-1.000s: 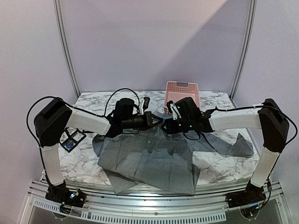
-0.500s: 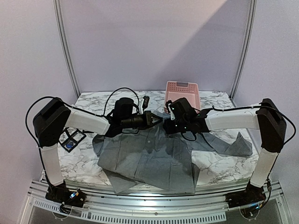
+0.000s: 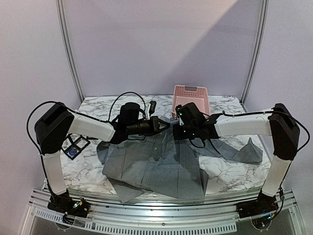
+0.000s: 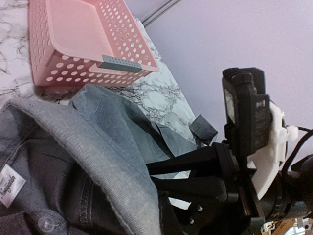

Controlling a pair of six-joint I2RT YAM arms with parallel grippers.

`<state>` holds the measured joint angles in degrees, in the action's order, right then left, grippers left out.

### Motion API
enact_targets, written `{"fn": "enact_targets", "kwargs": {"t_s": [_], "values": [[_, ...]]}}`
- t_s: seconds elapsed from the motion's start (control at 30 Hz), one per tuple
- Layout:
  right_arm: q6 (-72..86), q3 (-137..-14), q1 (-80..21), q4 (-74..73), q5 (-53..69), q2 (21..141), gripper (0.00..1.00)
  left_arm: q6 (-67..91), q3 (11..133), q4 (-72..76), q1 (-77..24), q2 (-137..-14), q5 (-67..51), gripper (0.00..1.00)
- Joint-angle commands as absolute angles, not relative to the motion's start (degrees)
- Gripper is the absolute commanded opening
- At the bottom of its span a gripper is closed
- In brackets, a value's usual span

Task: Remove the brooch from the garment

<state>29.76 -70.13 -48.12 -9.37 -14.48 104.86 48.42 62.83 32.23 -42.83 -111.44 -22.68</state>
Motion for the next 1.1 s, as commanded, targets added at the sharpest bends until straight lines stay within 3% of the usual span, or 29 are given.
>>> {"fn": "enact_targets", "kwargs": {"t_s": [0.0, 0.17, 0.3, 0.37, 0.47, 0.6, 0.77, 1.07], "values": [[31.2, -71.3, -48.2, -9.4, -15.0, 105.6, 0.13, 48.2, 62.3, 33.4, -42.2, -109.5, -23.1, 0.0], [32.2, -70.6, -48.1, -8.2, -14.2, 105.3, 0.02, 47.9, 62.1, 32.5, -42.1, -109.4, -22.9, 0.0], [32.9, -70.1, -47.9, -7.8, -13.9, 105.1, 0.0, 46.1, 62.0, 29.1, -42.0, -109.0, -21.8, 0.09], [32.9, -68.8, -47.5, -6.7, -12.6, 104.2, 0.0, 44.0, 62.0, 25.9, -41.9, -108.1, -19.9, 0.2], [32.9, -65.4, -46.1, -2.6, -8.8, 101.7, 0.0, 40.3, 62.0, 19.8, -41.7, -106.0, -16.2, 0.45], [31.8, -59.0, -43.7, 4.8, -2.2, 97.6, 0.0, 33.6, 63.1, 9.0, -41.6, -102.7, -9.6, 0.67], [30.3, -52.4, -42.7, 12.2, 2.7, 93.5, 0.0, 26.0, 66.2, -0.9, -41.5, -99.7, -7.2, 0.74], [28.5, -51.4, -42.6, 15.7, 8.0, 92.7, 0.0, 19.5, 76.4, -11.9, -41.3, -101.5, -19.8, 0.75]]}}
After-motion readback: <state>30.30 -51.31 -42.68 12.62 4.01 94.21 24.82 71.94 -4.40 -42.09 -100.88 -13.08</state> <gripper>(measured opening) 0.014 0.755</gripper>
